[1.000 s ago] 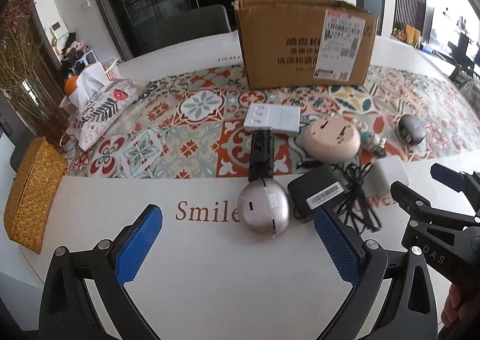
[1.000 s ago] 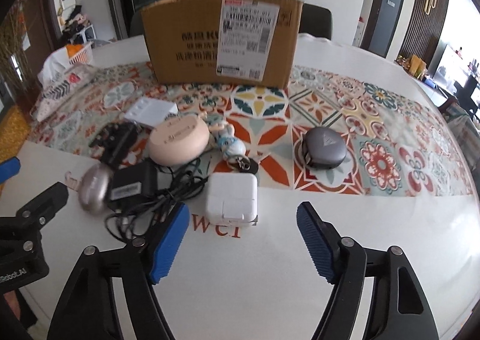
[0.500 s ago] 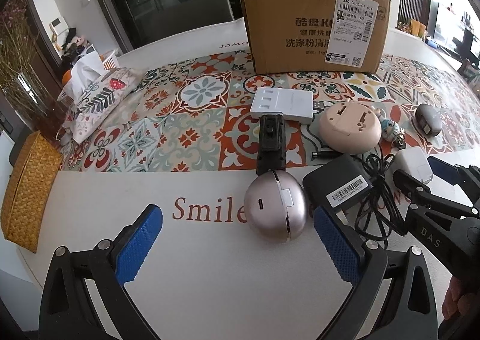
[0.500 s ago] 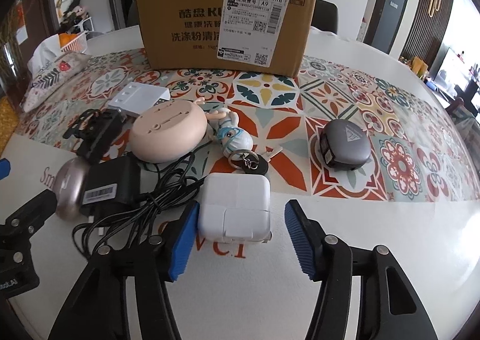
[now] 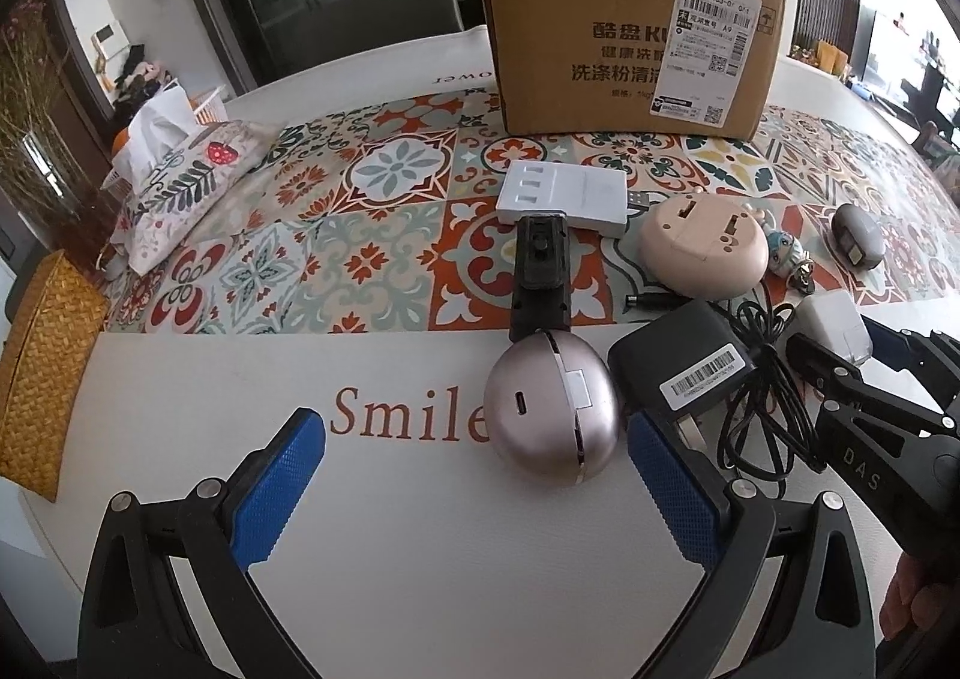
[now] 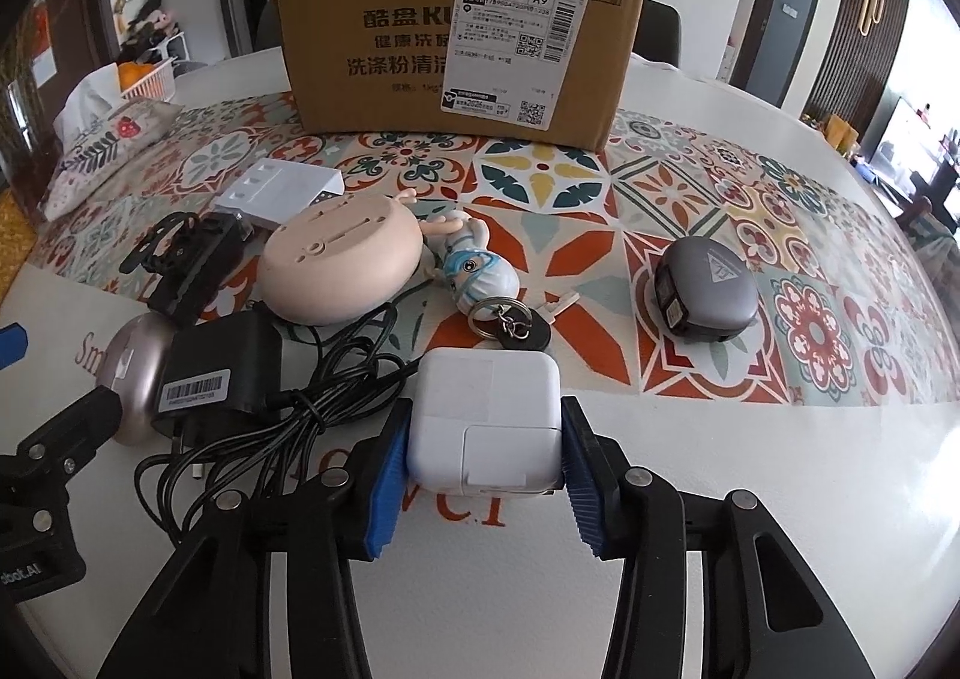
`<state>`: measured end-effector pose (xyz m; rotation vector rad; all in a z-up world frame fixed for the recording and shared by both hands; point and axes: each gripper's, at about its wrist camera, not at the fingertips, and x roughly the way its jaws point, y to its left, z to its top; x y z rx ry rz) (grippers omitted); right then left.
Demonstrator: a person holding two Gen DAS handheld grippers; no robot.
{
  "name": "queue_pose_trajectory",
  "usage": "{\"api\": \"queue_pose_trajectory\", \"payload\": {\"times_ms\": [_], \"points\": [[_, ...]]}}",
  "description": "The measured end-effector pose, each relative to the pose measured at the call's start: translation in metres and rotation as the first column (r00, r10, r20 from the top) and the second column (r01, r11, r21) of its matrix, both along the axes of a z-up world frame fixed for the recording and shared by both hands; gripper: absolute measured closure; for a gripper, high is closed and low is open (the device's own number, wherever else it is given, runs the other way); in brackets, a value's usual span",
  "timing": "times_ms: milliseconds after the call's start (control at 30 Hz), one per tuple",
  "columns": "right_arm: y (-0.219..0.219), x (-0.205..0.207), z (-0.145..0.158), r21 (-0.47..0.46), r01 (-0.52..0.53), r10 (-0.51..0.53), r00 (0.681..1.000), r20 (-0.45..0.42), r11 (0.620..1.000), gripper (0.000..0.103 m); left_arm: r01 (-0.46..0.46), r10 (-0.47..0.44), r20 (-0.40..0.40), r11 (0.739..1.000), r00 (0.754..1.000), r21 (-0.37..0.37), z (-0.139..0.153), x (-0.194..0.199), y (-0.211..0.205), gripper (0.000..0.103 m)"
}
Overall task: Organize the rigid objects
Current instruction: 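Close the right gripper on the white charger while the left gripper grasps the silver speaker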
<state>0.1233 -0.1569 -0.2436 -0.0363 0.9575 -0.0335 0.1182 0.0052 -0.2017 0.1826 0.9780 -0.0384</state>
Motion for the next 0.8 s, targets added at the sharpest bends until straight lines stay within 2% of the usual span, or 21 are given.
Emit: {"api": "queue_pose_trajectory", "payload": {"times_ms": [167, 400, 633, 800], "points": [[-0.003, -0.006, 0.005, 0.000, 0.020, -0.020, 1.000, -0.016, 1.000, 0.056, 0.037, -0.037, 0.011, 0.999, 0.999, -0.013, 0.000, -0.001, -0.002, 0.003], [0.000, -0.015, 0.010, -0.024, 0.028, -0.028, 0.999, -0.024, 0.999, 0.056, 0.061, -0.060, 0.015, 0.998, 0.998, -0.027, -0.008, 0.001, -0.001, 0.016], [-0.003, -0.015, 0.010, -0.026, 0.044, -0.045, 0.999, -0.018, 0.999, 0.056, 0.063, -0.062, 0.024, 0.996, 0.998, -0.058, -0.014, 0.007, -0.005, 0.022], [-0.006, -0.016, 0.010, -0.030, 0.052, -0.052, 0.999, -0.012, 0.998, 0.056, 0.063, -0.062, 0.023, 0.995, 0.998, -0.076, -0.020, 0.010, -0.009, 0.031]]}}
